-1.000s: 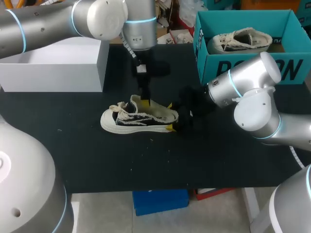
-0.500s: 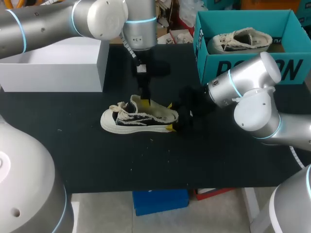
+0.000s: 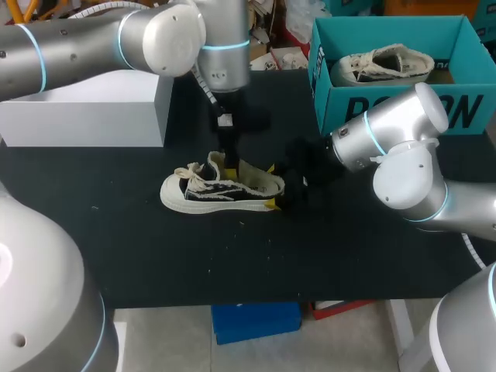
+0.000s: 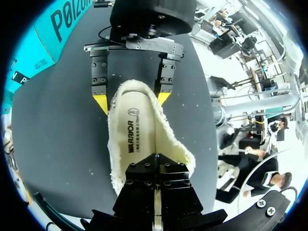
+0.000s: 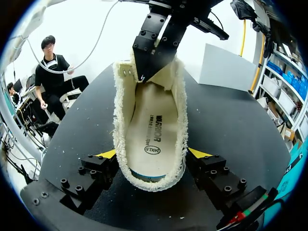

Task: Take the shoe out of the shoebox, open the shoe tongue, remove and reinsert the insole, then place the shoe into the shoebox

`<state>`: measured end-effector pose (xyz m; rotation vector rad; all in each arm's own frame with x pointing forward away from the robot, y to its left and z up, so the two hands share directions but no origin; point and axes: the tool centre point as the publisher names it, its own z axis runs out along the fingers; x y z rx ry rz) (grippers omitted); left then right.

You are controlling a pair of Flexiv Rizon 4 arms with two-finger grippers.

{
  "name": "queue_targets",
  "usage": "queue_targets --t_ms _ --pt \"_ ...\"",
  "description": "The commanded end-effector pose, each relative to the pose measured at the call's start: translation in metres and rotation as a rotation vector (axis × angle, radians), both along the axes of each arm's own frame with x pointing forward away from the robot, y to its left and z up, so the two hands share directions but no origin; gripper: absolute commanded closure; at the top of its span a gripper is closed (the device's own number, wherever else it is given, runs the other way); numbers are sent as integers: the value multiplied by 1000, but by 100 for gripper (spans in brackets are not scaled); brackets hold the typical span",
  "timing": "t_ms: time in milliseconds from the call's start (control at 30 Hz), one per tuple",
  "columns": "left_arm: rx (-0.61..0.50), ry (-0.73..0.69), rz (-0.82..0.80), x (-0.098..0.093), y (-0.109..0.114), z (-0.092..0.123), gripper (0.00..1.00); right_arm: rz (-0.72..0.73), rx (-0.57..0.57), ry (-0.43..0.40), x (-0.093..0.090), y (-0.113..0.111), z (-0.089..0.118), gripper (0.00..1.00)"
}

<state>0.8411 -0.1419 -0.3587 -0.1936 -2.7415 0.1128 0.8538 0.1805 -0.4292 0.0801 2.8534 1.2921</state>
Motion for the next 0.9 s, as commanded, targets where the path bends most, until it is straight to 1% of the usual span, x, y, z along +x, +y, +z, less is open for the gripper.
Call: queue_targets --t_ms 33,633,900 --pt "5 12 -3 -1 -5 -14 100 -2 -4 0 -1 1 1 100" --pt "72 36 6 -19 -8 -54 100 -2 -4 0 -1 1 1 100" --pt "81 27 37 -24 -8 -65 100 -2 -4 0 -1 1 1 100"
